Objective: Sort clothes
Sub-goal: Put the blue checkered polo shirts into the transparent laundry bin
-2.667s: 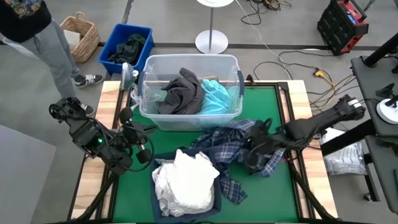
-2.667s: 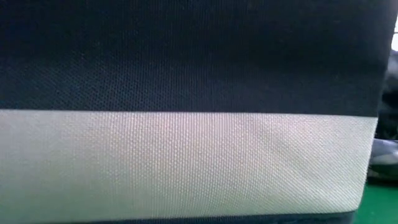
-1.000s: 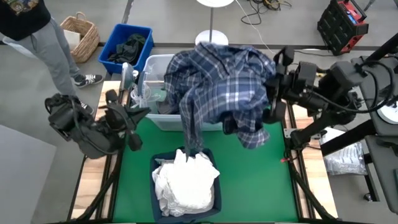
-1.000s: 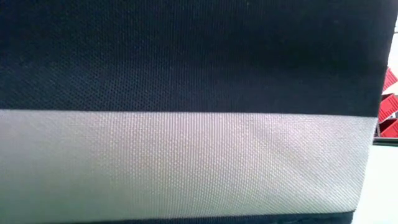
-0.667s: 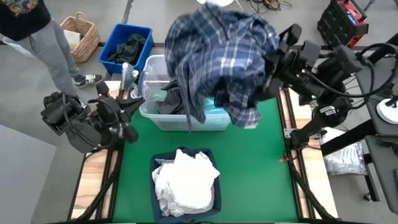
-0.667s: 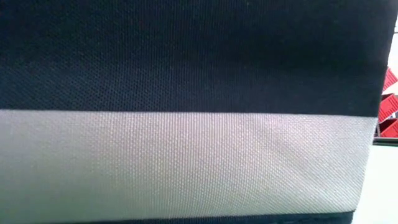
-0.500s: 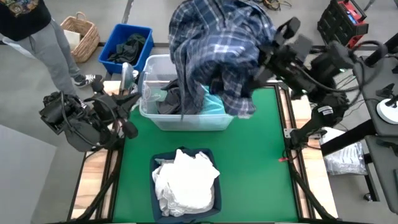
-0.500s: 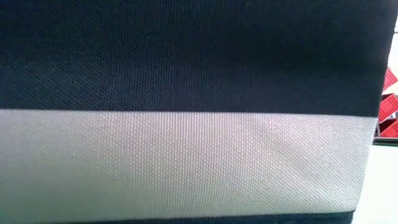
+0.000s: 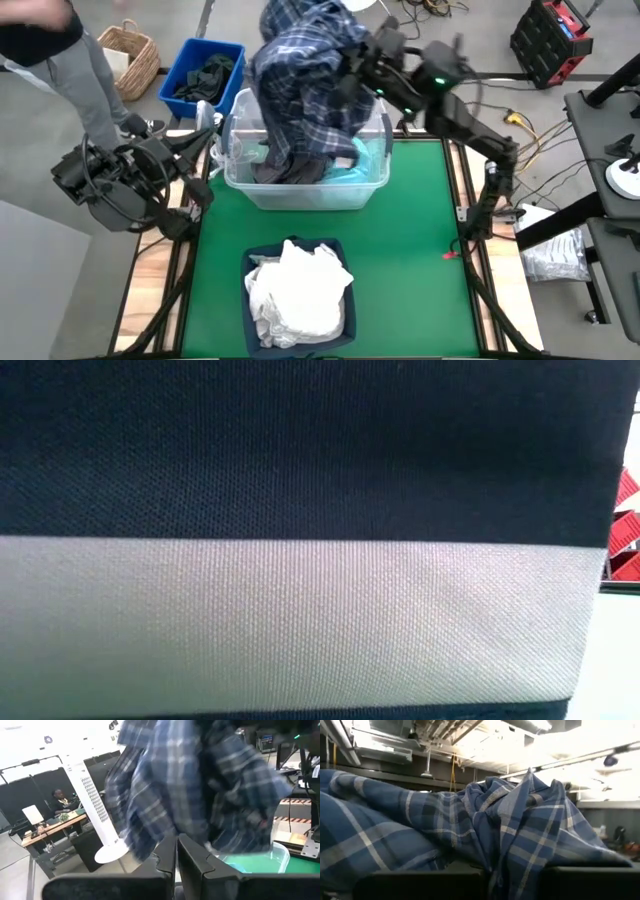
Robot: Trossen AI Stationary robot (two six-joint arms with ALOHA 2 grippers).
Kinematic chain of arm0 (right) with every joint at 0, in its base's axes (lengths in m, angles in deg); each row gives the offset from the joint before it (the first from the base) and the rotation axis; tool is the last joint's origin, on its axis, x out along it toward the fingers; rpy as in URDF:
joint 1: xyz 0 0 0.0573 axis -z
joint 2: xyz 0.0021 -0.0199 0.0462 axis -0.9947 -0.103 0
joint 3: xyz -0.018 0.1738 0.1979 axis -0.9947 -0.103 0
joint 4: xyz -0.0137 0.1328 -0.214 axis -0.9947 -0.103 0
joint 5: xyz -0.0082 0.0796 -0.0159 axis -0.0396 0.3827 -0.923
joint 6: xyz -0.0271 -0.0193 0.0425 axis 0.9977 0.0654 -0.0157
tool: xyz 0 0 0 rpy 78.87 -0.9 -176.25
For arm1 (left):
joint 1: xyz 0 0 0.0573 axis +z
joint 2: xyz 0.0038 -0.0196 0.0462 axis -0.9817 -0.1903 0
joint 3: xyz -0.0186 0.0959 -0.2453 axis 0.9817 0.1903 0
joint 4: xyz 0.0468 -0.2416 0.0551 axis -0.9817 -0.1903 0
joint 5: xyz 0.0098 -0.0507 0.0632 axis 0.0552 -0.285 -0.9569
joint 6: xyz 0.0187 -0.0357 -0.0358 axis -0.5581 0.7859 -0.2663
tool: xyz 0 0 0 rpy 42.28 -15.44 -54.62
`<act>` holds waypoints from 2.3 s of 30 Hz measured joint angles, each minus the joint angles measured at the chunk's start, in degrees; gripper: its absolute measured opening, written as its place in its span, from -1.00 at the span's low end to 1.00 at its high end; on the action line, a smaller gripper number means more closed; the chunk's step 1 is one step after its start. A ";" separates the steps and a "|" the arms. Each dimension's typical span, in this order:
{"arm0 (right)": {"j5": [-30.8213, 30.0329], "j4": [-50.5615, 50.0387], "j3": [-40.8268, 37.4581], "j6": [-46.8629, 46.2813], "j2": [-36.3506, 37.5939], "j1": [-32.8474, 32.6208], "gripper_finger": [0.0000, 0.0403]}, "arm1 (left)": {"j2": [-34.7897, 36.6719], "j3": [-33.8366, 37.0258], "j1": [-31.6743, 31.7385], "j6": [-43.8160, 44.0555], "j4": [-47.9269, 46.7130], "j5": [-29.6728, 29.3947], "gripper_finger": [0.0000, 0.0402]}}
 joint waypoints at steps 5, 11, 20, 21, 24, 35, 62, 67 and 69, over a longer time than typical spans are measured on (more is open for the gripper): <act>5.33 0.47 0.00 -7.29 -4.05 4.53 -0.94 | 0.34 -0.28 0.00 -1.85 -1.00 0.01 -1.00; 10.98 -2.71 -0.01 -14.73 -7.29 8.43 -0.94 | 1.72 -0.28 -0.02 -2.78 -1.02 0.00 -1.00; 11.26 -19.82 -0.02 -13.51 -9.97 12.08 -0.94 | 2.89 -0.27 -0.02 -2.56 -1.06 0.00 -1.00; 11.26 -21.70 -0.02 -12.87 -10.32 12.29 -0.94 | 2.90 -0.26 -0.02 -2.56 -1.16 0.00 -1.00; 11.25 -26.13 -0.01 -11.14 -11.44 12.49 -0.94 | 2.96 -0.26 0.00 -2.56 -1.26 0.00 -1.00; 11.39 -37.06 0.00 -9.29 -15.58 12.47 -0.94 | 2.96 -0.17 0.00 -2.54 -1.38 0.00 -1.00; 14.67 -60.56 -3.18 -5.58 -17.69 12.18 -0.94 | 2.90 -0.17 0.00 1.29 -5.56 0.04 -1.00; 14.66 -63.54 -6.51 -5.19 -17.69 12.18 -0.94 | 2.90 -0.15 0.00 2.01 -5.98 0.07 -1.00; 14.65 -64.41 -7.92 -5.16 -17.69 12.18 -0.94 | 2.90 -0.15 0.00 2.01 -6.00 0.15 -1.00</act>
